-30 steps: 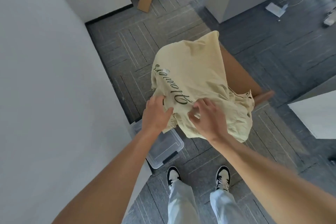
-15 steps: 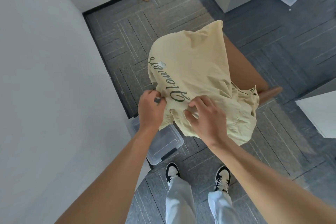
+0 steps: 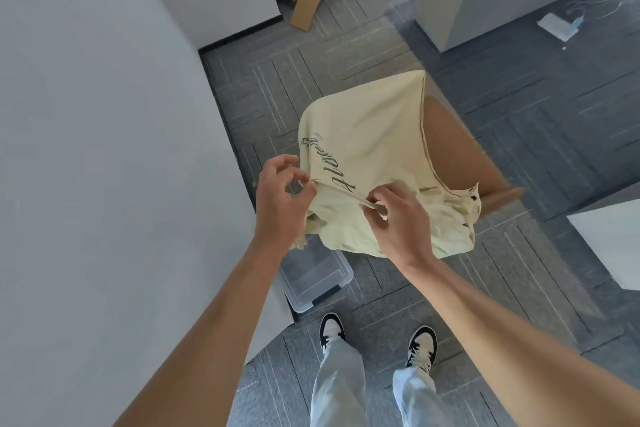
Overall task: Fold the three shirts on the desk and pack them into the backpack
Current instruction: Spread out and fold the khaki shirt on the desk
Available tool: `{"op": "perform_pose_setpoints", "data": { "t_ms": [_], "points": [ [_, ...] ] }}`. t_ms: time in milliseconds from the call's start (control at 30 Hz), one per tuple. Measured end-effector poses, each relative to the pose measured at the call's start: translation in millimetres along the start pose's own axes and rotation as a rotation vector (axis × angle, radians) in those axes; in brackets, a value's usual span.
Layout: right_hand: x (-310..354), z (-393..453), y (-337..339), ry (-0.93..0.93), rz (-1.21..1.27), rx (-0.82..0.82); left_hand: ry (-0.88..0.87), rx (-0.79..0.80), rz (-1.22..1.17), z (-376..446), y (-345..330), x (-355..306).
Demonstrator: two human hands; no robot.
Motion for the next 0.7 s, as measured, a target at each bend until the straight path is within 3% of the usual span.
{"op": "perform_pose_setpoints", "data": {
  "t_ms": [433,600,700],
  "points": [
    [33.6,-25.4,202.1,-0.028,0.215,-0.278,-0.250,0.028,-0.097,56.4,-13.0,-220.8],
    [54.2,-71.2,229.0,-0.030,0.234,-0.127,-0.309,0.021,-0.124,67.3,-29.7,-282.8],
    [69.4,-76.8,222.8,-0.054,0.032,-0.119,-0.300,-0.011,-0.142,73.7,-34.5,-307.0]
  ]
}}
Point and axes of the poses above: each hand's wrist, its own z-axis towards the middle knuckle, its own y-axis out of the back of the hand, x = y × z, the point moved 2 cm from there along z, towards the middle knuckle, and after that the axes turned 15 degrees about -y, right-handed, at the moved point
